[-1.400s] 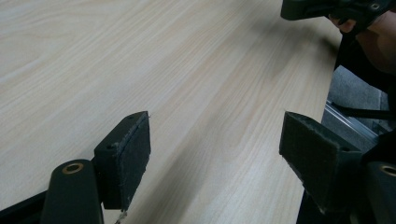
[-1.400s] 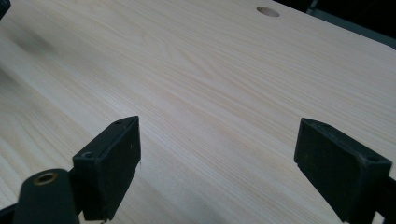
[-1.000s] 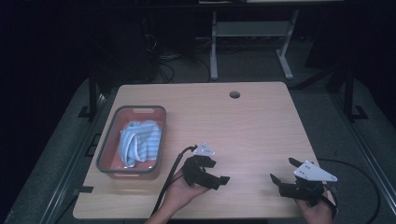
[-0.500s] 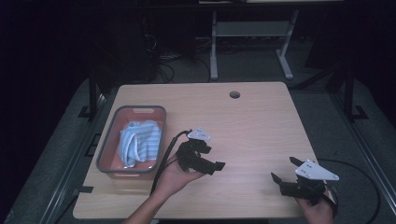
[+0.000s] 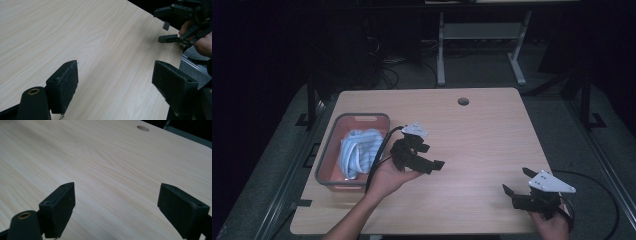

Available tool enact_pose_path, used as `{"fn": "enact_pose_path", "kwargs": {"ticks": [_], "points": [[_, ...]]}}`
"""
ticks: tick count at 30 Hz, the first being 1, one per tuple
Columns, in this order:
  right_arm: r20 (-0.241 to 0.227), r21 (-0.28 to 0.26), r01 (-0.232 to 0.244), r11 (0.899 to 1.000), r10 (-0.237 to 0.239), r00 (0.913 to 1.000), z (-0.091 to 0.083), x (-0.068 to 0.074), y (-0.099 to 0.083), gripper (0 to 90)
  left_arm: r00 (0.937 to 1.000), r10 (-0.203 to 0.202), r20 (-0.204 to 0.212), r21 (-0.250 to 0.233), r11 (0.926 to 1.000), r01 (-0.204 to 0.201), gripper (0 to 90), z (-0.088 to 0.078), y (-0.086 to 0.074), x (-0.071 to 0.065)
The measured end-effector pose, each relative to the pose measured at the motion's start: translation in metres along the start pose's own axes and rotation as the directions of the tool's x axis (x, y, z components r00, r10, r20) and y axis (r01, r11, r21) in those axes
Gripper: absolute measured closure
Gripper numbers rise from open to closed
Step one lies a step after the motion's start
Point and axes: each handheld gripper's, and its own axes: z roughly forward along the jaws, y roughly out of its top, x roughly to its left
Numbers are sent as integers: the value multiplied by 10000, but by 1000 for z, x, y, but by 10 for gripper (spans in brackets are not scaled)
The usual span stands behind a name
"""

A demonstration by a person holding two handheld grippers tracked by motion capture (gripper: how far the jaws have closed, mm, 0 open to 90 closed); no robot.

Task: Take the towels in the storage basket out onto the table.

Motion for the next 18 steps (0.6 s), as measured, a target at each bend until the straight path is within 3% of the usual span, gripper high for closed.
{"fn": "enact_pose_path", "kwargs": {"ticks": [9, 18], "points": [[-32, 34, 56, 10000, -56, 10000, 2, 1, 1, 141, 9980, -301, -552, -137, 9995, 294, 210, -18, 0, 15], [-38, 59, 30, 10000, -30, 10000, 2, 1, 0, 141, 9897, -834, -1166, -347, 9962, 798, 217, -37, -8, 36]]}}
